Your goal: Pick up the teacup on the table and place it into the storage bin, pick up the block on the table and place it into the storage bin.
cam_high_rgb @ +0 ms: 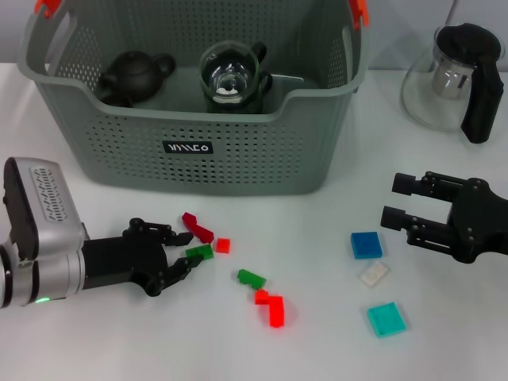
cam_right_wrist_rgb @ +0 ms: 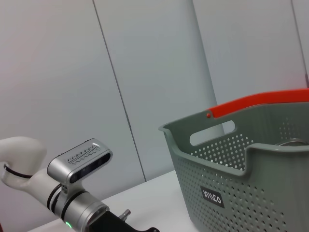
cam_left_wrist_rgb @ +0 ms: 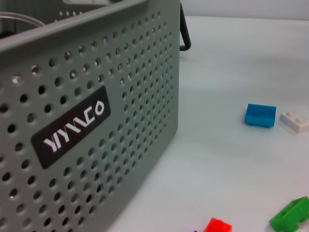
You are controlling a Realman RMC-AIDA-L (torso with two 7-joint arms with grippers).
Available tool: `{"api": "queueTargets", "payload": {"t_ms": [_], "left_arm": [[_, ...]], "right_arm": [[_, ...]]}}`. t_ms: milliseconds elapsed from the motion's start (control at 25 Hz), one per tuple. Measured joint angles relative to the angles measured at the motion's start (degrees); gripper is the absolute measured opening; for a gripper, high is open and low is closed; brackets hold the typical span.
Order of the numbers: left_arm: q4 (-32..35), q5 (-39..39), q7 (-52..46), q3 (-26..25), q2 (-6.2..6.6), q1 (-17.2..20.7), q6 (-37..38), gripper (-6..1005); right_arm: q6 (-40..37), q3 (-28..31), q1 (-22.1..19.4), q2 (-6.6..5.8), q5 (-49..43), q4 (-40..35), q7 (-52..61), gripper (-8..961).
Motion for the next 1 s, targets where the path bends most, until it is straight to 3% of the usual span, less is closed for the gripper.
{"api": "queueTargets", "payload": {"t_ms": [600,1000], "left_arm": [[2.83,0.54,-3.68,0.71,0.21,0.01,1.77,183],[10.59,3.01,-9.09,-6.95,1.55,0.09,19.01,182]], "right_arm": [[-0.07,0.43,0.38,0.0,0.18,-0.55,0.86,664],[-0.45,0.71,0.44,0.0,0.19,-0.6,0.89,665]]}}
